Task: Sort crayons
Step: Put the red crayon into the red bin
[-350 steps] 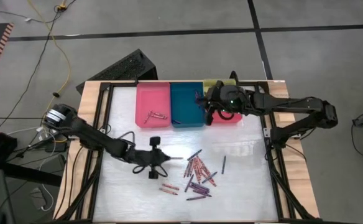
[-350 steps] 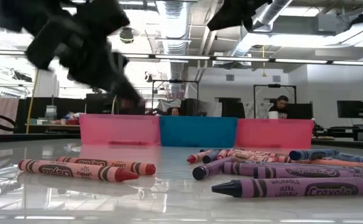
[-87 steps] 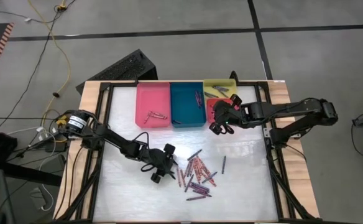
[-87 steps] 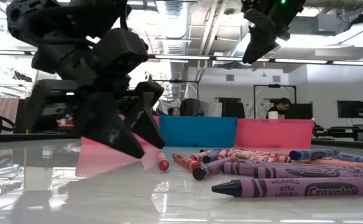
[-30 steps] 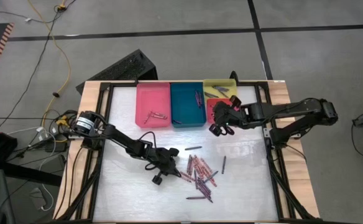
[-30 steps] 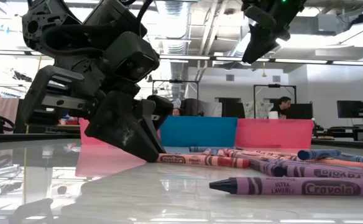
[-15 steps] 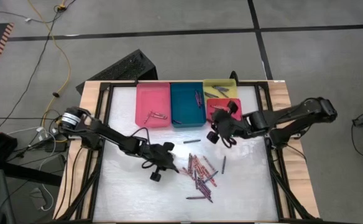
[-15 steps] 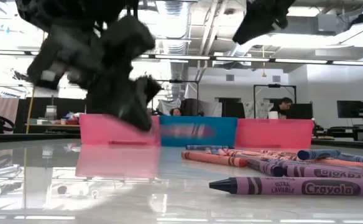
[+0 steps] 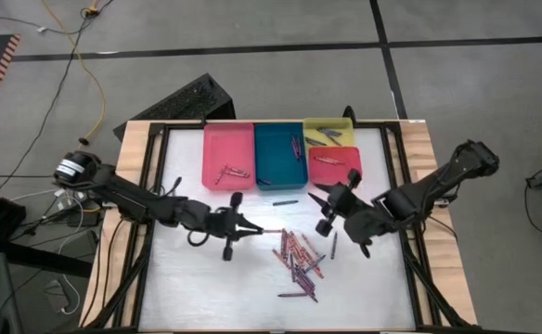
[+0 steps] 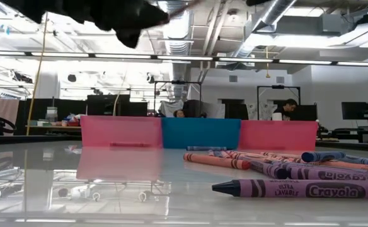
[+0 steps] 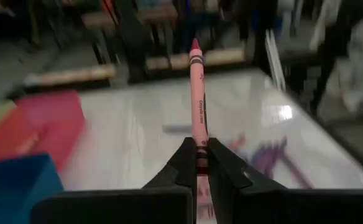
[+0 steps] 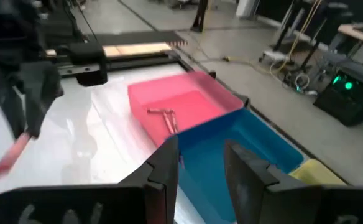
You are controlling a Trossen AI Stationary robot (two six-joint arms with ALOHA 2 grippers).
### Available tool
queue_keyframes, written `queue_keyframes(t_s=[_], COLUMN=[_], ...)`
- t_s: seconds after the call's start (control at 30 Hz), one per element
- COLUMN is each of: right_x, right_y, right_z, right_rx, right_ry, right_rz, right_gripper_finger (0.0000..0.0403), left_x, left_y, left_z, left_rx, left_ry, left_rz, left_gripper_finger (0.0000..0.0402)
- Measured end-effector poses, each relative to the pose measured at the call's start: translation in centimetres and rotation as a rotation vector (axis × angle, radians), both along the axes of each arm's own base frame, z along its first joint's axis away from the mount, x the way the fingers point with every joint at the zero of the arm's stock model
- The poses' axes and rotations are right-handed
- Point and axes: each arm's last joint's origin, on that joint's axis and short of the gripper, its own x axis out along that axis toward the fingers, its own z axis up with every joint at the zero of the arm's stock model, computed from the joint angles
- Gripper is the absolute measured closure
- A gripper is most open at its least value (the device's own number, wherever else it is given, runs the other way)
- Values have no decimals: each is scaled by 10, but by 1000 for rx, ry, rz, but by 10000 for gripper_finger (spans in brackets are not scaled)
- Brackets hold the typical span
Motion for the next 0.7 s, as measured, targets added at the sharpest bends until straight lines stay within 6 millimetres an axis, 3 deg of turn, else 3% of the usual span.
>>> queue_keyframes(t_s=[0.27,0.43,0.7], right_x=[3,23,65], right_y=[16,18,18], right_z=[-8,-26,-29], right_rx=[-3,-10,-23], right_ry=[-69,-97,-254], right_rz=[44,146,422], right_gripper_finger=[278,278,245], left_x=[-23,-28,-29], left_y=[0,-2,-3], left_z=[10,17,22], left_rx=[-17,4,-15], left_ry=[-329,-421,-469], left_rz=[57,70,69], left_gripper_finger=[397,397,396])
